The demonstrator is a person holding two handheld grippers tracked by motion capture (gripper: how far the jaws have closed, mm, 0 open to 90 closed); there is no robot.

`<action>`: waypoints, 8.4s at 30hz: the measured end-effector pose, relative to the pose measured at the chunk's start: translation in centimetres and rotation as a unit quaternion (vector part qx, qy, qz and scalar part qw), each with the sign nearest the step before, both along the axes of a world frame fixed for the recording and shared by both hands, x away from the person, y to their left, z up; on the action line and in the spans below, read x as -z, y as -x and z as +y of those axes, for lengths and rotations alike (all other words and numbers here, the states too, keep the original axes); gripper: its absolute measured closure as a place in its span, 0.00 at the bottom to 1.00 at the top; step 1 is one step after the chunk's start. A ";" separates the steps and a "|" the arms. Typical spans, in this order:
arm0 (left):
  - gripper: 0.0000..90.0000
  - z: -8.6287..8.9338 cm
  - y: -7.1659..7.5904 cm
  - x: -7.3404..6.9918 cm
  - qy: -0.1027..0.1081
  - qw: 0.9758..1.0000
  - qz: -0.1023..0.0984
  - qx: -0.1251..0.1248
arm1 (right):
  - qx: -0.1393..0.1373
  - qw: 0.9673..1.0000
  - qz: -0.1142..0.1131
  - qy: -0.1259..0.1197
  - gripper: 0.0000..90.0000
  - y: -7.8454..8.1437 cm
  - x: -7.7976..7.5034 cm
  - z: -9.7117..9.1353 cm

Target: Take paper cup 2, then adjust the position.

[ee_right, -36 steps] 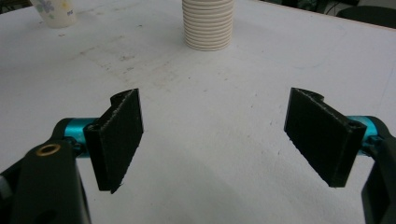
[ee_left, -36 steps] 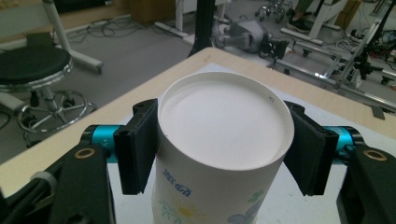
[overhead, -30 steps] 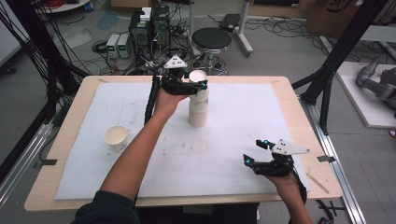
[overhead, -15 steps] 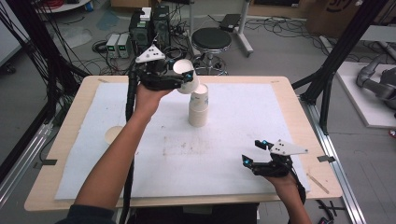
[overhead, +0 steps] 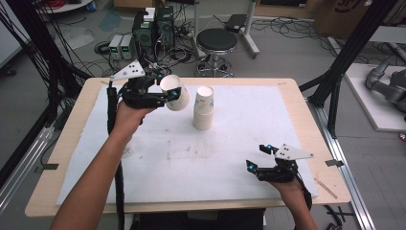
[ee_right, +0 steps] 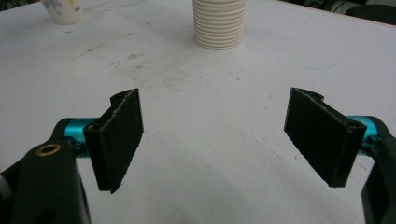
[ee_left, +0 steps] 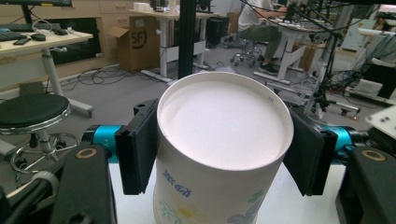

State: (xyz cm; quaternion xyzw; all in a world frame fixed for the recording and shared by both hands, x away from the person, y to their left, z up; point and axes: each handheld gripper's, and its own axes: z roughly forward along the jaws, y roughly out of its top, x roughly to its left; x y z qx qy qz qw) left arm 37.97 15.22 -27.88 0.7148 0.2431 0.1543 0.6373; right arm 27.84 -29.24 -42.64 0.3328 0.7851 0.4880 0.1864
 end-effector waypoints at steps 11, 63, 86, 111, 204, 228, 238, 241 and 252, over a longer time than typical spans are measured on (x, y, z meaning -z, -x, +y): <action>0.38 1.2 3.3 4.2 0.015 1.000 0.019 0.013 | -0.003 1.000 -0.002 0.003 0.22 0.0 0.0 0.3; 0.38 -1.9 6.1 10.9 0.002 0.995 0.060 0.082 | -0.087 0.996 0.008 -0.016 0.22 -0.1 -0.6 3.2; 0.38 -5.0 6.8 11.2 -0.015 0.987 0.062 0.145 | -0.160 0.986 0.007 -0.044 0.22 0.6 -1.3 5.6; 0.38 -6.7 7.3 10.8 -0.020 0.981 0.064 0.181 | -0.238 0.971 0.010 -0.032 0.22 -1.0 -2.4 9.5; 0.32 -9.0 6.7 9.5 -0.185 0.949 0.094 0.239 | -0.287 0.919 -0.001 0.269 0.35 -1.2 -5.2 13.7; 0.39 -6.6 7.0 11.4 -0.115 0.969 0.095 0.199 | -0.231 0.968 -0.002 0.094 0.22 -0.7 -5.4 9.5; 0.39 -5.2 7.3 12.0 -0.064 0.982 0.073 0.164 | -0.189 0.981 -0.037 0.013 0.22 -0.2 -4.5 7.8; 0.39 -5.0 7.4 12.0 -0.051 0.984 0.061 0.162 | -0.181 0.982 -0.048 -0.005 0.22 0.0 -3.9 7.5; 0.39 -4.7 7.9 11.9 -0.023 0.985 0.042 0.167 | -0.173 0.983 -0.039 -0.039 0.22 0.1 -2.6 6.6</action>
